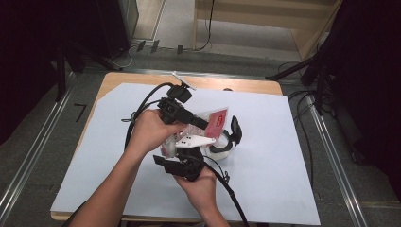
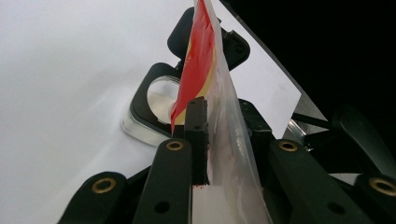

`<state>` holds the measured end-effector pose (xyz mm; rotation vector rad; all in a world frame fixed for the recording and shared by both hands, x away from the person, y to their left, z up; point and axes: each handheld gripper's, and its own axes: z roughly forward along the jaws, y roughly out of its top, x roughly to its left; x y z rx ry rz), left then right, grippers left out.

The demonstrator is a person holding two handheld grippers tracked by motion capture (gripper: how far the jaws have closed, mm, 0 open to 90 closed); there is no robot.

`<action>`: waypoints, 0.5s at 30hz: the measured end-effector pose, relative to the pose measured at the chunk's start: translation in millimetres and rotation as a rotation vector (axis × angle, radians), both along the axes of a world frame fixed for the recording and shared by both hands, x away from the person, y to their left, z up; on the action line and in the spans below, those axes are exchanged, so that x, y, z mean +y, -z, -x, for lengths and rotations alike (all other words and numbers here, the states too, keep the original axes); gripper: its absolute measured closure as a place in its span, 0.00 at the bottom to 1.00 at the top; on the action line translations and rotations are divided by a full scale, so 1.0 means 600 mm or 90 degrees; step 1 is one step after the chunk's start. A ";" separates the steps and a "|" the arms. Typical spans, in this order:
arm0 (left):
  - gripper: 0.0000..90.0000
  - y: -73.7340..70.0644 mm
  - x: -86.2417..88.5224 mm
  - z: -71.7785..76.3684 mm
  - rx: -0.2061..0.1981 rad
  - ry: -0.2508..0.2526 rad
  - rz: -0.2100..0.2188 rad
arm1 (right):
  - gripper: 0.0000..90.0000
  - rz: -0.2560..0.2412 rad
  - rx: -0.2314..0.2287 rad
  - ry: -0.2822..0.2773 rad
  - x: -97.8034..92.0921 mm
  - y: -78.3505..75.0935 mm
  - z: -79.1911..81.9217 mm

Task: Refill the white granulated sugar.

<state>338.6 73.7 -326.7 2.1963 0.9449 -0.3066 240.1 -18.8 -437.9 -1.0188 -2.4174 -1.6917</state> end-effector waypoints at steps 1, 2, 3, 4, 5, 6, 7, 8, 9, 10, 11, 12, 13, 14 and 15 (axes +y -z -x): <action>0.87 0.000 0.000 0.000 0.001 0.000 -0.001 | 0.70 -0.001 0.000 0.001 0.000 0.000 0.000; 0.87 0.000 0.000 0.000 0.000 0.001 -0.001 | 0.70 -0.002 0.001 0.001 0.000 0.000 0.000; 0.87 0.000 -0.001 0.000 0.000 0.000 -0.001 | 0.70 -0.001 0.001 0.001 0.000 0.000 0.000; 0.87 0.000 -0.001 0.000 0.000 0.000 -0.001 | 0.70 -0.002 0.001 0.001 0.000 0.000 0.000; 0.87 0.000 -0.001 0.000 0.000 0.000 -0.001 | 0.70 -0.002 0.001 0.001 0.000 0.000 0.000; 0.86 0.000 -0.001 0.000 0.000 -0.001 -0.001 | 0.70 -0.002 0.001 0.002 0.000 0.000 0.000; 0.87 0.000 -0.001 0.000 0.000 -0.001 -0.001 | 0.70 -0.002 0.001 0.002 0.000 0.000 0.000; 0.86 0.000 0.000 0.000 -0.001 0.001 -0.002 | 0.70 -0.002 0.000 0.002 0.000 0.000 0.000; 0.87 0.000 0.000 0.000 0.000 0.000 -0.003 | 0.70 -0.002 0.000 0.001 0.001 0.000 0.000; 0.87 0.000 0.000 0.000 -0.001 -0.001 -0.002 | 0.70 -0.003 0.000 0.001 0.001 0.001 0.000; 0.87 0.000 0.000 0.001 -0.001 -0.001 -0.001 | 0.70 -0.004 0.000 0.001 0.001 0.001 0.000; 0.87 -0.001 0.000 0.001 -0.003 -0.002 0.000 | 0.70 -0.004 -0.001 0.001 0.001 0.000 0.000; 0.87 -0.001 0.000 0.001 -0.003 -0.001 -0.001 | 0.70 -0.004 -0.001 0.002 0.001 0.000 0.000; 0.86 -0.001 -0.001 0.001 -0.004 -0.004 0.000 | 0.69 -0.005 -0.001 0.003 0.001 0.000 0.001; 0.86 -0.001 -0.001 0.001 -0.004 -0.004 0.000 | 0.67 -0.007 0.000 0.001 0.002 0.000 0.000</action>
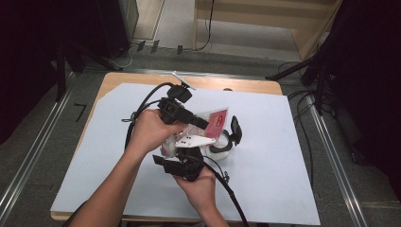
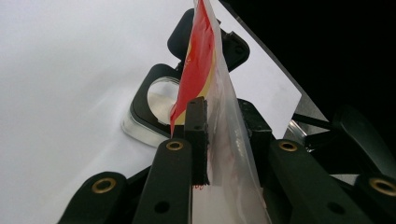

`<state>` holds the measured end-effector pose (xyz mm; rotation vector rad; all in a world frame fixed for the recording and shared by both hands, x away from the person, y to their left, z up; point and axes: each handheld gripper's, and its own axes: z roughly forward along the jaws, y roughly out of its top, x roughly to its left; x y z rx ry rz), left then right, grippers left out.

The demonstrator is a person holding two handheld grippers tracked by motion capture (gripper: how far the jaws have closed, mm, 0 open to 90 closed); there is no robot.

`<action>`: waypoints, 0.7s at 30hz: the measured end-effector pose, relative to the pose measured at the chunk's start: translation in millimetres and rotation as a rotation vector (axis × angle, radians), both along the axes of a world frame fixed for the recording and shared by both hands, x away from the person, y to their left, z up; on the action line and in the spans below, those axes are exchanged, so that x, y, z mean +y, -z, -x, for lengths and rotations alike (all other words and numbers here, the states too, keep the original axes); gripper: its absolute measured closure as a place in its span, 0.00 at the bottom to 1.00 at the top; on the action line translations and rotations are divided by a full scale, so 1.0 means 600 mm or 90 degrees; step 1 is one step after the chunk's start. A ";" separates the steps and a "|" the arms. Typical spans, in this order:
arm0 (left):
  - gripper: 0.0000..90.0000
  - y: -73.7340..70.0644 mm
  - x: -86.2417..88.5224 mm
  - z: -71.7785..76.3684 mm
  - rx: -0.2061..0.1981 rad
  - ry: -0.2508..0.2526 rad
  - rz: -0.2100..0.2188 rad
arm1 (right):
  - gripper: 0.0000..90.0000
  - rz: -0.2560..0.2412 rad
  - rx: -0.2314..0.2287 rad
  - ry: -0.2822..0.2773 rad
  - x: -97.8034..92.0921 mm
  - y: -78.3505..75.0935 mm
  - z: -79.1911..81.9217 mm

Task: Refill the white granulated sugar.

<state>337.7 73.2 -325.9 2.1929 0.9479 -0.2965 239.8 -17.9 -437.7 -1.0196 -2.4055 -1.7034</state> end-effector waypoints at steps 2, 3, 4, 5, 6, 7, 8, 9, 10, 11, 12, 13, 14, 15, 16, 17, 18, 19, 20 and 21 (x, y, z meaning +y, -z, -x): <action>0.86 0.000 0.000 0.000 0.001 0.000 0.000 | 0.67 0.000 -0.002 0.001 0.001 0.000 0.000; 0.86 0.000 0.000 0.000 0.000 -0.001 -0.001 | 0.67 0.000 -0.002 0.001 0.001 0.000 0.001; 0.86 0.000 0.000 0.000 0.000 -0.001 0.000 | 0.69 0.003 -0.003 0.003 0.001 0.000 0.001; 0.86 0.000 0.000 0.000 -0.001 0.000 -0.001 | 0.70 0.003 -0.004 0.003 0.001 0.000 0.001; 0.86 -0.001 0.000 0.000 -0.001 0.001 0.000 | 0.70 0.003 -0.005 0.004 0.001 0.000 0.001; 0.86 -0.001 0.000 0.001 0.000 0.001 -0.002 | 0.70 0.003 -0.005 0.006 0.001 0.000 0.001; 0.86 -0.001 0.000 0.001 0.000 0.000 -0.001 | 0.70 0.003 -0.005 0.006 0.002 0.000 0.001; 0.86 -0.001 0.000 0.001 -0.001 0.000 0.000 | 0.70 0.003 -0.005 0.007 0.002 0.000 0.001; 0.86 -0.001 0.000 0.001 -0.001 0.000 0.000 | 0.70 0.003 -0.005 0.007 0.002 0.000 0.001; 0.86 -0.001 0.000 0.001 -0.001 0.000 -0.001 | 0.70 0.003 -0.005 0.007 0.002 0.000 0.001; 0.86 -0.001 0.000 0.001 -0.001 0.000 -0.001 | 0.70 0.002 -0.005 0.007 0.002 0.000 0.001; 0.86 -0.001 0.000 0.001 -0.001 0.000 -0.001 | 0.70 0.002 -0.004 0.007 0.002 0.000 0.001; 0.86 -0.001 -0.001 0.001 -0.002 0.001 -0.001 | 0.70 0.001 -0.004 0.007 0.002 0.000 0.001; 0.86 -0.001 -0.001 0.001 -0.002 0.001 -0.001 | 0.70 0.001 -0.005 0.007 0.002 0.000 0.001; 0.86 -0.001 -0.001 0.001 -0.002 0.001 0.000 | 0.70 0.001 -0.004 0.008 0.002 0.000 0.001; 0.86 -0.001 -0.001 0.002 -0.002 0.000 0.001 | 0.70 0.001 -0.004 0.008 0.002 0.000 0.001; 0.86 -0.001 -0.001 0.002 -0.002 0.000 0.001 | 0.70 0.002 -0.004 0.007 0.002 0.000 0.001; 0.86 -0.002 -0.001 0.002 -0.002 0.000 0.000 | 0.70 0.001 -0.004 0.008 0.002 0.000 0.002; 0.86 -0.002 -0.001 0.002 -0.003 0.001 0.000 | 0.70 0.002 -0.004 0.008 0.002 0.000 0.002; 0.86 -0.002 -0.001 0.002 -0.003 0.001 0.000 | 0.70 0.002 -0.003 0.008 0.002 0.000 0.002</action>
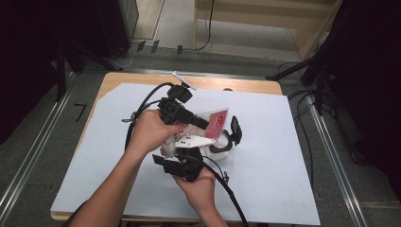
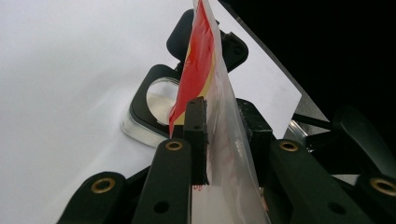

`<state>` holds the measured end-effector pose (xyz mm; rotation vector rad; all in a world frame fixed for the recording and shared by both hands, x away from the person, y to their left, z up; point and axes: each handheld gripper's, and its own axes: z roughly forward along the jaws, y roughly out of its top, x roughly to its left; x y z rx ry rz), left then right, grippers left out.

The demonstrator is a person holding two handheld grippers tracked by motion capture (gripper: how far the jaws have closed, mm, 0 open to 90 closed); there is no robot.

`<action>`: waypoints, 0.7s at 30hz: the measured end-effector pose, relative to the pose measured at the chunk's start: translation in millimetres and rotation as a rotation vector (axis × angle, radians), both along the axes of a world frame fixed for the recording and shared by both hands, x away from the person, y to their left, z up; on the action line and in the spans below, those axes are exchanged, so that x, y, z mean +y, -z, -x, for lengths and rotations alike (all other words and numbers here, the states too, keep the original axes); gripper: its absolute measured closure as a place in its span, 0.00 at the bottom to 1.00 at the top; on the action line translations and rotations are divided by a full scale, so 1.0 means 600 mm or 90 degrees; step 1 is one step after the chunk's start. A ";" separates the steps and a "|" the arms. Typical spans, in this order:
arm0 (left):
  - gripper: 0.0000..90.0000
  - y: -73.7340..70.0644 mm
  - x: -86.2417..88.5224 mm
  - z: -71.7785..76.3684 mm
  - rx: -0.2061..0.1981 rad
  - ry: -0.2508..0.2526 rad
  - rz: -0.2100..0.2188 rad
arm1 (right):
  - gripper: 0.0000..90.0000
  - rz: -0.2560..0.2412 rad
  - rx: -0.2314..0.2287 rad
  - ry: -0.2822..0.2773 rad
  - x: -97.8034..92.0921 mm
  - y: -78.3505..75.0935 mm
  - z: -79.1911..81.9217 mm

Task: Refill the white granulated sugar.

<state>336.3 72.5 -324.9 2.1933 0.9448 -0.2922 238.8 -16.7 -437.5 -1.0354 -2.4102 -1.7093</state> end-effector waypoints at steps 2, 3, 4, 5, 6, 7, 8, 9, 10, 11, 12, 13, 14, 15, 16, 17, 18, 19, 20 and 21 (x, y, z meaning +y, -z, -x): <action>0.86 0.000 0.000 0.000 -0.001 0.000 0.000 | 0.70 0.000 0.000 0.000 0.000 0.000 0.000; 0.86 0.000 -0.001 0.001 -0.001 0.000 0.000 | 0.70 -0.001 0.000 0.000 0.000 0.000 0.000; 0.86 0.000 -0.001 0.001 -0.001 0.000 0.000 | 0.70 -0.001 0.000 0.000 0.000 0.000 0.000; 0.86 -0.001 -0.001 0.001 -0.002 0.000 0.000 | 0.70 -0.001 0.000 -0.001 0.000 0.000 0.000; 0.86 -0.001 -0.001 0.001 -0.002 0.000 0.000 | 0.70 -0.001 0.000 0.000 0.000 0.000 0.001; 0.86 -0.001 -0.001 0.001 -0.002 0.000 0.000 | 0.70 -0.001 -0.001 0.000 0.000 0.000 0.001; 0.86 -0.001 -0.001 0.001 -0.002 -0.001 0.000 | 0.70 -0.002 0.000 0.001 0.000 -0.001 0.001; 0.86 -0.001 -0.001 0.001 -0.003 0.000 0.000 | 0.70 -0.002 0.000 0.001 0.000 -0.001 0.001; 0.86 -0.002 -0.001 0.001 -0.003 -0.001 0.000 | 0.70 -0.003 0.002 0.002 0.001 -0.001 0.001; 0.86 -0.002 -0.001 0.001 -0.003 -0.001 0.000 | 0.70 -0.003 0.002 0.002 0.001 -0.001 0.001; 0.86 -0.002 -0.001 0.001 -0.003 0.000 0.000 | 0.70 -0.004 0.001 0.001 0.000 -0.002 0.001; 0.86 -0.003 -0.001 0.002 -0.003 0.000 0.000 | 0.70 -0.005 0.002 0.001 0.001 -0.002 0.001; 0.86 -0.003 -0.002 0.002 -0.003 0.000 -0.001 | 0.70 -0.005 0.002 0.001 0.001 -0.002 0.001; 0.86 -0.003 -0.002 0.003 -0.003 0.000 -0.001 | 0.70 -0.006 0.002 0.001 0.001 -0.002 0.002; 0.86 -0.004 -0.002 0.003 -0.004 0.000 -0.001 | 0.70 -0.007 0.002 0.000 0.001 -0.002 0.001; 0.86 -0.004 -0.002 0.003 -0.004 0.001 -0.001 | 0.70 -0.007 0.002 0.001 0.001 -0.002 0.002; 0.86 -0.004 -0.002 0.003 -0.005 0.001 -0.002 | 0.70 -0.007 0.002 0.001 0.001 -0.002 0.002; 0.86 -0.005 -0.003 0.004 -0.005 -0.001 0.000 | 0.70 -0.008 0.001 0.001 0.000 -0.002 0.002; 0.86 -0.005 -0.003 0.004 -0.008 -0.001 0.001 | 0.70 -0.008 0.001 0.002 0.000 -0.003 0.002; 0.86 -0.005 -0.003 0.004 -0.008 -0.001 0.001 | 0.70 -0.008 0.001 0.002 0.000 -0.003 0.002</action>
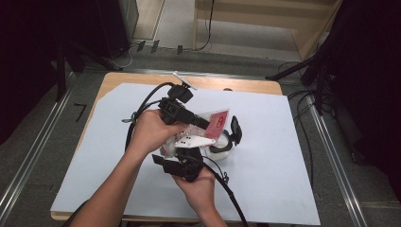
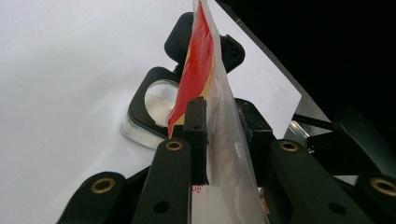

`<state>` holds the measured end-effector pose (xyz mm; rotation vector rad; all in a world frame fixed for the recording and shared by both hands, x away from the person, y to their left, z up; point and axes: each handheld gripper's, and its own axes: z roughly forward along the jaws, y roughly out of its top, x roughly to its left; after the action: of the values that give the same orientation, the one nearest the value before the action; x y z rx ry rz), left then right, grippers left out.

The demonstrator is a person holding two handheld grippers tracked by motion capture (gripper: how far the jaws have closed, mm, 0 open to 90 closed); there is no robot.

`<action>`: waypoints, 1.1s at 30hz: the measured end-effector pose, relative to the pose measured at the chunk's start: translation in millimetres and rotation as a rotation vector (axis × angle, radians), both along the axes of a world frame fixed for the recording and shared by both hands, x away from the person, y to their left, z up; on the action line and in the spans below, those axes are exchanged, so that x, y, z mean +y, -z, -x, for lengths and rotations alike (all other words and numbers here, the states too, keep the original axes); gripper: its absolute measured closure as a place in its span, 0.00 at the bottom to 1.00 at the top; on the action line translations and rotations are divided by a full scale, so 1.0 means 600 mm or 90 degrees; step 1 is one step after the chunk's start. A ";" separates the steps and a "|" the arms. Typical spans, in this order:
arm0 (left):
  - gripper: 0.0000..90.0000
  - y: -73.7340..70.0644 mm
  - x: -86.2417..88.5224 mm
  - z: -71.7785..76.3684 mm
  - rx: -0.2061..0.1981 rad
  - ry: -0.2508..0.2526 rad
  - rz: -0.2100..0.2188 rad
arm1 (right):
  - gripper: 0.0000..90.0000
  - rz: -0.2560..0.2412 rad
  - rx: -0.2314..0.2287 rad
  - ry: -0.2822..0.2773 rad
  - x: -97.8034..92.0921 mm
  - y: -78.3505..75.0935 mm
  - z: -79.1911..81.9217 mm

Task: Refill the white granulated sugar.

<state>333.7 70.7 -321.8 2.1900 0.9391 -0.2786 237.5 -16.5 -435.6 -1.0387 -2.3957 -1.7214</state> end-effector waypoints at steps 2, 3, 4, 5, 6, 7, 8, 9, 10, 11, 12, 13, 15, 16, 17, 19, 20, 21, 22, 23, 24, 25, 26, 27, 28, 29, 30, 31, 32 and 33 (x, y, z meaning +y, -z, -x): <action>0.86 -0.001 0.000 0.001 -0.003 0.005 -0.003 | 0.70 -0.001 0.000 0.000 0.000 0.000 0.000; 0.86 -0.002 -0.001 0.002 -0.003 0.002 -0.002 | 0.70 -0.002 -0.001 0.001 0.000 0.000 0.000; 0.86 -0.002 -0.001 0.002 -0.003 0.002 -0.001 | 0.70 -0.001 -0.001 0.001 0.000 0.000 0.001; 0.86 -0.002 -0.001 0.002 -0.004 0.003 -0.001 | 0.70 -0.002 -0.001 0.001 0.000 -0.001 0.001; 0.86 -0.002 -0.001 0.002 -0.004 0.002 0.000 | 0.70 -0.002 -0.002 0.001 -0.001 -0.001 0.001; 0.86 -0.002 -0.001 0.002 -0.004 0.003 0.000 | 0.70 -0.002 -0.002 0.001 -0.001 -0.001 0.000; 0.86 -0.002 -0.002 0.002 -0.004 0.002 -0.001 | 0.70 -0.002 -0.002 0.000 -0.001 -0.001 0.000; 0.86 -0.002 -0.002 0.002 -0.005 0.002 -0.003 | 0.70 -0.001 -0.001 0.001 -0.001 0.000 0.000; 0.86 -0.001 -0.002 0.002 -0.005 0.001 -0.003 | 0.70 0.001 -0.002 0.000 -0.001 0.001 -0.001; 0.86 -0.002 -0.003 0.002 -0.005 0.002 -0.004 | 0.70 0.000 -0.001 0.001 -0.001 0.001 -0.001; 0.86 -0.002 -0.003 0.002 -0.005 0.002 -0.004 | 0.70 0.000 -0.001 0.001 -0.001 0.001 -0.001; 0.86 -0.002 -0.003 0.003 -0.004 0.002 -0.003 | 0.70 0.000 -0.001 0.001 -0.001 0.001 -0.001; 0.86 -0.002 -0.002 0.002 -0.006 0.003 -0.003 | 0.70 0.000 -0.002 0.001 -0.001 0.001 -0.001; 0.86 -0.002 -0.002 0.003 -0.005 0.003 -0.003 | 0.70 -0.001 -0.002 0.001 -0.001 0.001 -0.001; 0.86 -0.002 -0.002 0.003 -0.005 0.003 -0.003 | 0.70 -0.001 -0.002 0.001 -0.001 0.001 -0.001; 0.86 -0.002 -0.003 0.003 -0.005 0.002 -0.002 | 0.70 -0.001 -0.002 0.001 -0.001 0.001 -0.001; 0.86 -0.002 -0.003 0.003 -0.004 0.002 -0.002 | 0.70 -0.001 -0.001 0.000 -0.001 0.001 -0.001; 0.86 -0.002 -0.003 0.003 -0.004 0.002 -0.002 | 0.70 -0.001 -0.002 0.001 -0.001 0.001 -0.001; 0.86 -0.002 -0.003 0.003 -0.005 0.003 -0.002 | 0.70 -0.001 -0.002 0.001 -0.001 0.001 -0.001; 0.86 -0.002 -0.003 0.003 -0.006 0.004 -0.001 | 0.70 -0.001 -0.002 0.001 -0.001 0.001 -0.001; 0.86 -0.002 -0.003 0.003 -0.006 0.004 -0.002 | 0.70 -0.002 -0.002 0.001 -0.001 0.001 0.000; 0.86 -0.003 -0.002 0.003 -0.006 0.004 -0.003 | 0.70 -0.001 -0.002 0.002 -0.001 0.001 0.000; 0.86 -0.003 -0.002 0.003 -0.007 0.005 -0.003 | 0.70 -0.001 -0.003 0.002 -0.001 0.001 0.000; 0.86 -0.003 -0.002 0.003 -0.007 0.006 -0.003 | 0.70 -0.001 -0.003 0.002 -0.001 0.001 0.000; 0.86 -0.003 -0.002 0.003 -0.007 0.006 -0.002 | 0.70 -0.001 -0.003 0.002 -0.001 0.001 0.000; 0.86 -0.003 -0.002 0.003 -0.007 0.006 -0.002 | 0.70 -0.002 -0.003 0.002 -0.001 0.001 0.000; 0.86 -0.003 -0.002 0.003 -0.007 0.004 -0.001 | 0.70 -0.002 -0.004 0.003 -0.001 0.001 0.000; 0.86 -0.004 -0.002 0.003 -0.007 0.004 -0.001 | 0.70 -0.002 -0.003 0.002 -0.001 0.000 0.000; 0.86 -0.004 -0.002 0.003 -0.008 0.004 -0.002 | 0.70 -0.002 -0.004 0.003 0.000 0.000 0.000; 0.86 -0.004 -0.002 0.004 -0.008 0.005 -0.001 | 0.70 -0.003 -0.004 0.003 0.000 0.000 0.000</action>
<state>331.5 69.3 -319.4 2.1956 0.9248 -0.2678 237.5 -16.8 -435.8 -1.0400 -2.3946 -1.7327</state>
